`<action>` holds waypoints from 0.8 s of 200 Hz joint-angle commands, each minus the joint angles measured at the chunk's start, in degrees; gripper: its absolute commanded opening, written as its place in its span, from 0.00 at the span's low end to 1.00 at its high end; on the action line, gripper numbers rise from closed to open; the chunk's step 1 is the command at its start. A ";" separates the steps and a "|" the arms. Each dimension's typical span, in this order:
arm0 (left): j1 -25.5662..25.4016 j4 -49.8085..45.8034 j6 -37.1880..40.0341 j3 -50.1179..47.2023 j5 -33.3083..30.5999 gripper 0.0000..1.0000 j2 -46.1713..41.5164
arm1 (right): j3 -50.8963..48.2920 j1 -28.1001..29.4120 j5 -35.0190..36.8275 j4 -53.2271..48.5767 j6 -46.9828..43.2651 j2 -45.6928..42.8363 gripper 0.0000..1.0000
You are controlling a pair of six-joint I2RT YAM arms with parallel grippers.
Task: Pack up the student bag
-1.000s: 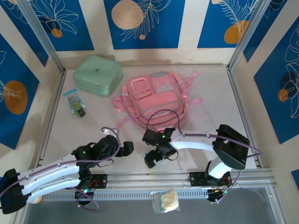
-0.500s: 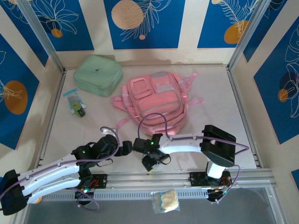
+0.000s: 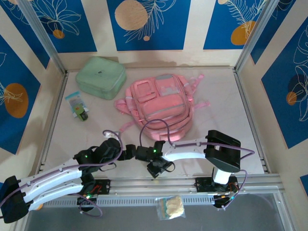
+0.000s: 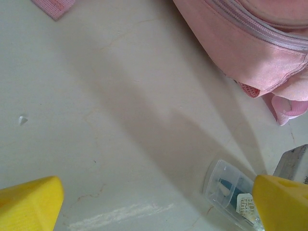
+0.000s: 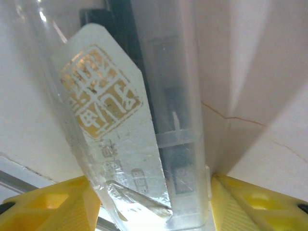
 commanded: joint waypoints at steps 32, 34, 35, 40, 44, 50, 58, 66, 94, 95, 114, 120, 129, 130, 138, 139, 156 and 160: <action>0.75 1.07 -0.43 -0.97 1.58 0.99 0.15 | -1.01 -0.12 0.75 1.22 0.29 1.17 0.51; 0.74 1.13 -0.34 -1.00 1.58 0.99 0.15 | -1.12 -0.05 0.76 1.43 0.28 1.06 0.50; 0.75 1.10 -0.33 -0.99 1.58 0.99 0.14 | -1.18 -0.09 0.71 1.53 0.27 0.99 0.50; 0.80 1.23 -0.24 -0.98 1.50 0.99 0.21 | -1.39 -0.15 0.80 1.76 0.27 0.70 0.50; 0.87 1.23 -0.23 -0.93 1.49 0.99 0.21 | -1.50 -0.20 0.93 1.95 0.19 0.56 0.49; 0.96 1.09 -0.13 -0.89 1.49 1.00 0.28 | -1.46 -0.17 1.25 1.84 0.10 0.47 0.47; 1.11 0.99 -0.23 -0.81 1.72 0.99 0.23 | -1.10 -0.19 1.89 1.16 0.33 0.58 0.46; 1.16 0.99 -0.32 -0.72 2.02 1.00 0.25 | -0.75 -0.22 1.99 0.69 0.49 0.58 0.46; 1.28 1.48 0.02 -0.63 2.24 1.00 0.20 | -0.83 -0.16 1.61 1.44 0.45 -0.45 0.43; 1.29 1.45 0.07 -0.63 2.26 0.99 0.21 | -0.82 -0.18 1.58 1.44 0.45 -0.51 0.43; 1.62 1.05 0.05 -0.15 2.50 0.99 0.23 | -0.30 -0.15 1.96 0.40 1.08 -1.24 0.42; 1.73 0.97 0.15 0.11 2.54 1.00 0.21 | -0.19 -0.21 1.81 0.22 1.24 -1.61 0.42; 1.76 0.96 0.52 0.32 2.54 1.00 0.21 | -0.25 -0.14 1.70 0.16 1.37 -2.45 0.41; 1.79 0.93 0.54 0.42 2.54 0.99 0.21 | -0.26 -0.18 1.75 0.14 1.39 -2.56 0.41; 2.02 0.65 1.17 0.81 2.54 1.00 0.22 | -0.43 -0.21 1.89 0.20 1.66 -3.44 0.41; 2.01 0.55 1.26 0.88 2.54 0.99 0.26 | -0.44 -0.25 1.90 0.16 1.67 -3.58 0.41; 3.02 -1.52 2.90 2.68 2.54 0.99 0.22 | -0.16 -0.55 2.05 -0.94 2.18 -5.81 0.42; 3.30 -2.18 3.52 3.25 2.63 0.99 0.21 | 0.04 -0.73 2.15 -1.47 2.33 -6.31 0.41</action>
